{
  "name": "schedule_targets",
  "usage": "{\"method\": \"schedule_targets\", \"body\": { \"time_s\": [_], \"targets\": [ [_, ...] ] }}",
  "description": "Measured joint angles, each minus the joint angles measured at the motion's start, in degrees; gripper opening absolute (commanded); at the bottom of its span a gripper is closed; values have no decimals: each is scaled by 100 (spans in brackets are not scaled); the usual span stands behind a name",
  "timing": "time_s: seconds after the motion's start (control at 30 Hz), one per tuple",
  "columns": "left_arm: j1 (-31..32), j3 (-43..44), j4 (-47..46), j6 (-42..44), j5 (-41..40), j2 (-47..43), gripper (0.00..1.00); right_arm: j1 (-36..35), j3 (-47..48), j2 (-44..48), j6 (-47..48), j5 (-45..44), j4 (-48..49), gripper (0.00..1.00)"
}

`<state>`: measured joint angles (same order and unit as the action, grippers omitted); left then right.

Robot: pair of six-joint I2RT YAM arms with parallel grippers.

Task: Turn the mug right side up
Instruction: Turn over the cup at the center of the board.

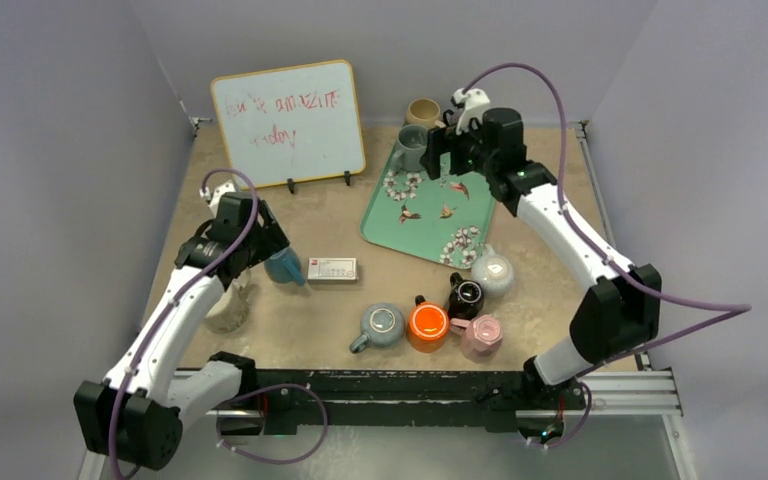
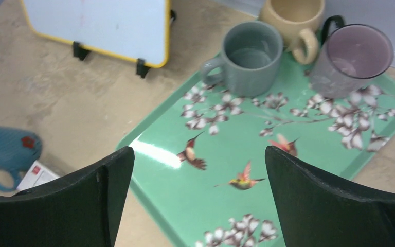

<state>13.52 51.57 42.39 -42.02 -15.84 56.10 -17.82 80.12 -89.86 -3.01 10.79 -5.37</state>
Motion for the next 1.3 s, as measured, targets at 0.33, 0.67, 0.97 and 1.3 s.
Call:
{"method": "schedule_targets", "body": {
  "time_s": [0.33, 0.67, 0.97, 1.3],
  "targets": [
    [2, 144, 457, -909, -24, 632, 47, -1054, -160, 597, -466, -1386, -424, 99],
    [321, 103, 382, -1663, 267, 1390, 45, -988, -404, 815, -870, -1753, -387, 99],
    [426, 98, 181, -1934, 254, 1825, 44, -988, -404, 813, -905, -1779, -422, 99],
    [450, -92, 140, -2253, -138, 1902, 33, -990, -417, 820, -896, -2225, -470, 99]
  ]
}}
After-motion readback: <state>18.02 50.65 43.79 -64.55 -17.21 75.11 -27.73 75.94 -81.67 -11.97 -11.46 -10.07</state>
